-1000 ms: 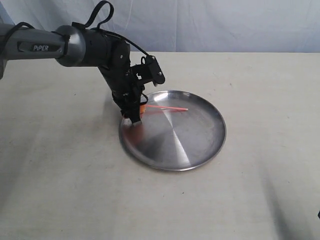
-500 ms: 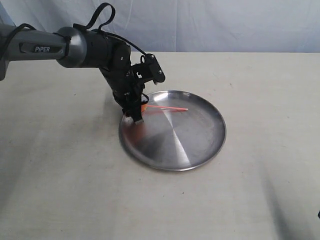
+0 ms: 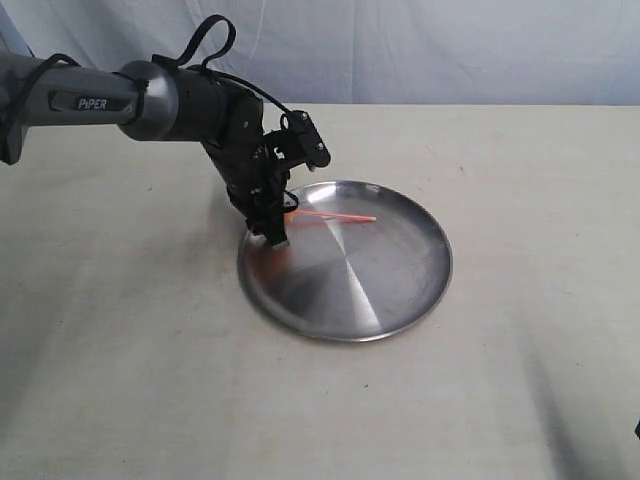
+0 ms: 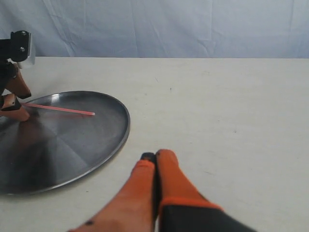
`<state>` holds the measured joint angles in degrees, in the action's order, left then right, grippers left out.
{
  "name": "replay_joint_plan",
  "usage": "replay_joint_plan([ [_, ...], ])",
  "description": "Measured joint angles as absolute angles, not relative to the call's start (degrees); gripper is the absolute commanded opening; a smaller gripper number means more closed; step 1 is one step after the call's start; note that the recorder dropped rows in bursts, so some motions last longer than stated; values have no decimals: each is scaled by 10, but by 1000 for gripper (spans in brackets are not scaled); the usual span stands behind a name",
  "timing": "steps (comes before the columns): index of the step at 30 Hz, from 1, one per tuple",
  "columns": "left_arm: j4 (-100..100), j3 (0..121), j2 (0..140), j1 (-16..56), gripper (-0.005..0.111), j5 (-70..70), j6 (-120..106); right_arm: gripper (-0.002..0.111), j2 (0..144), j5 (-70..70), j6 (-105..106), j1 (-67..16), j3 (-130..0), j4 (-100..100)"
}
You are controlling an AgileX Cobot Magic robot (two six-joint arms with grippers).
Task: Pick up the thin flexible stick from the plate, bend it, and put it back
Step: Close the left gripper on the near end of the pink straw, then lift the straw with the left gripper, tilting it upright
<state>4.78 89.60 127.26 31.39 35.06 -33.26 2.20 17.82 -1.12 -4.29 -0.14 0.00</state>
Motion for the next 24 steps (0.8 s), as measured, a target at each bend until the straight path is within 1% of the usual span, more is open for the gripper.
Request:
replay_joint_plan([
  [3,48,896,1274,314,39,350,-328,0,22,178,-12,-43,-1,0],
  [6,49,896,1277,314,27,345,-326,0,22,178,-12,-43,-1,0],
  [14,57,900,1277,314,0,339,-324,0,22,178,-12,-43,-1,0],
  [24,58,901,1276,314,0,354,-323,0,22,178,-12,-43,-1,0],
])
